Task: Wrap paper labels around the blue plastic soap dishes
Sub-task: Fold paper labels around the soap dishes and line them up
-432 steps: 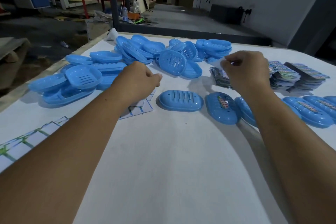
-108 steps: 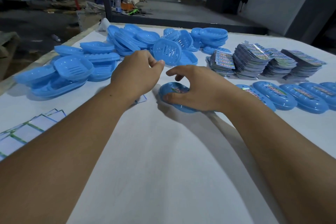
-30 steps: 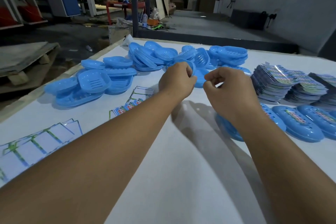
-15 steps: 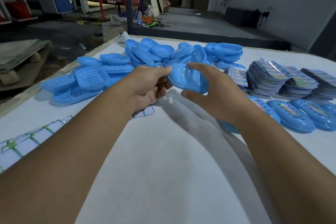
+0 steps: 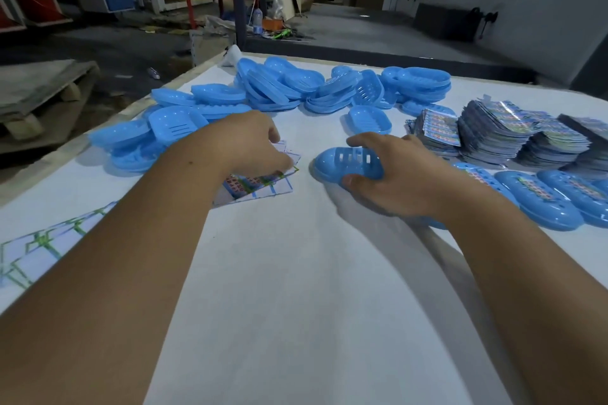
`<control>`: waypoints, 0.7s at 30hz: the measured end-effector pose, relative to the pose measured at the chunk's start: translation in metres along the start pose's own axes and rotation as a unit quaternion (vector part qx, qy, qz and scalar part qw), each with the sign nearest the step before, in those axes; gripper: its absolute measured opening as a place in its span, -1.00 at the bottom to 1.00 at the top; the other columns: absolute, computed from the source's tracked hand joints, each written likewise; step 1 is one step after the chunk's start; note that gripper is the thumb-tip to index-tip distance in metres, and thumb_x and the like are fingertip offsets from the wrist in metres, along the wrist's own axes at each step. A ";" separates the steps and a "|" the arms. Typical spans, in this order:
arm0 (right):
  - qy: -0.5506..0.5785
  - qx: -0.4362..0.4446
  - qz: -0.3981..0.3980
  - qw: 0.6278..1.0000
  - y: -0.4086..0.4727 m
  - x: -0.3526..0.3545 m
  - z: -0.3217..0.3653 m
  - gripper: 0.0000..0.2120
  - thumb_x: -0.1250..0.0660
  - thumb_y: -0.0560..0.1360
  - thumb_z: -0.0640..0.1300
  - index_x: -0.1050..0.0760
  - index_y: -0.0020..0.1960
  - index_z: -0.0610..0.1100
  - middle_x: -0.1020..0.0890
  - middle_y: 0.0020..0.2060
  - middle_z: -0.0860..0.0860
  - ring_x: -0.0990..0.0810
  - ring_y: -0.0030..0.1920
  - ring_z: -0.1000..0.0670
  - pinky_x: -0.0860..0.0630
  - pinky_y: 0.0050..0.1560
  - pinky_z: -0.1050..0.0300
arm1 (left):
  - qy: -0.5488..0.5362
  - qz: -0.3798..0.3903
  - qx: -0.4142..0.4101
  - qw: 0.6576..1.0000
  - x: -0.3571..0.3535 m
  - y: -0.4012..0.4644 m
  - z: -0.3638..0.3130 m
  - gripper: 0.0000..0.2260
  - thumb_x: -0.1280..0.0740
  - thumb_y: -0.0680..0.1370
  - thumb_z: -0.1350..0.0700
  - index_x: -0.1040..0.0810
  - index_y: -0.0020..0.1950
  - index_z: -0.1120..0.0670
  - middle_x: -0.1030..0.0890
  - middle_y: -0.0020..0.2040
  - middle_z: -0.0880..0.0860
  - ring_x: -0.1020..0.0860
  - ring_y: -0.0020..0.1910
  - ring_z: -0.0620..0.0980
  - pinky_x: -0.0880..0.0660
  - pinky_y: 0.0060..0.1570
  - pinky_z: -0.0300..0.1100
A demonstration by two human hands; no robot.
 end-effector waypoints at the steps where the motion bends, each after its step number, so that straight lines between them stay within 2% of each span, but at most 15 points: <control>1: -0.004 -0.009 0.011 1.000 0.000 0.000 0.000 -0.39 -0.32 0.51 0.27 -0.29 0.50 0.16 -0.55 0.29 -0.03 -0.38 0.33 -0.17 -0.33 0.16 0.00 | 0.012 0.016 -0.004 1.000 -0.001 0.000 0.001 -0.49 -0.46 0.46 -0.22 -0.48 0.35 -0.10 -0.53 0.25 -0.03 -0.50 0.09 -0.02 -0.48 0.03 -0.08; 3: -0.009 -0.020 0.032 0.999 -0.001 -0.001 0.001 -0.40 -0.30 0.52 0.28 -0.28 0.50 0.17 -0.55 0.28 -0.04 -0.40 0.32 -0.17 -0.38 0.18 -0.04 | 0.025 0.029 -0.004 0.999 -0.001 0.001 0.002 -0.45 -0.49 0.44 -0.20 -0.46 0.37 -0.10 -0.53 0.25 -0.03 -0.50 0.09 -0.01 -0.50 0.02 -0.08; 6: -0.015 -0.020 0.043 0.999 0.000 -0.001 0.003 -0.40 -0.28 0.54 0.28 -0.25 0.52 0.16 -0.53 0.31 -0.03 -0.41 0.32 -0.16 -0.37 0.16 -0.05 | 0.009 0.014 0.007 1.000 0.001 0.002 0.001 -0.45 -0.52 0.43 -0.15 -0.48 0.37 -0.09 -0.51 0.11 -0.07 -0.51 0.01 -0.04 -0.44 -0.21 -0.14; 10: -0.018 -0.017 0.048 0.999 0.000 -0.001 0.005 -0.38 -0.27 0.54 0.30 -0.23 0.54 0.15 -0.50 0.36 -0.03 -0.40 0.34 -0.17 -0.38 0.22 -0.07 | -0.026 -0.009 0.018 0.999 0.001 0.003 0.000 -0.45 -0.56 0.41 -0.11 -0.50 0.35 -0.09 -0.46 -0.06 -0.09 -0.46 -0.21 -0.14 -0.33 -0.38 -0.18; 13: -0.016 -0.016 0.046 0.999 -0.001 -0.001 0.005 -0.35 -0.28 0.52 0.33 -0.24 0.53 0.15 -0.46 0.40 -0.03 -0.37 0.37 -0.16 -0.37 0.27 -0.09 | -0.079 -0.048 0.009 0.996 0.000 0.008 -0.001 -0.58 -0.55 0.45 0.03 -0.57 0.28 -0.09 -0.47 -0.14 -0.10 -0.44 -0.25 -0.15 -0.33 -0.38 -0.21; 15: -0.007 -0.019 0.032 0.999 -0.001 -0.001 0.005 -0.33 -0.29 0.49 0.36 -0.26 0.52 0.16 -0.44 0.42 -0.01 -0.33 0.41 -0.16 -0.36 0.28 -0.09 | -0.145 -0.088 -0.001 0.985 -0.001 0.011 -0.003 -0.71 -0.52 0.48 0.07 -0.61 0.16 -0.15 -0.56 -0.03 -0.05 -0.46 -0.23 -0.17 -0.37 -0.35 -0.22; 18: 0.066 -0.014 -0.049 0.997 0.002 0.001 0.007 -0.41 -0.34 0.50 0.30 -0.38 0.46 0.12 -0.52 0.37 0.05 -0.39 0.39 -0.08 -0.38 0.30 -0.01 | -0.315 -0.127 -0.009 0.940 -0.003 0.012 -0.009 -0.81 -0.52 0.49 0.05 -0.59 0.00 -0.19 -0.60 0.05 -0.04 -0.62 -0.20 -0.13 -0.49 -0.36 -0.23; 21: 0.248 -0.020 -0.120 0.961 0.005 0.002 0.012 -0.55 -0.43 0.51 0.17 -0.48 0.35 0.08 -0.66 0.13 0.13 -0.61 0.15 0.07 -0.54 0.19 0.03 | -0.483 -0.123 -0.033 0.867 -0.011 0.009 -0.022 -0.77 -0.55 0.46 0.10 -0.61 0.03 -0.15 -0.70 -0.05 0.03 -0.71 -0.26 -0.08 -0.64 -0.31 -0.17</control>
Point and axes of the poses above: each hand's wrist, its own y-axis towards the middle knuckle, its own x-axis out of the back of the hand, z = x × y, the point moved 1 cm from there along y, towards the middle knuckle
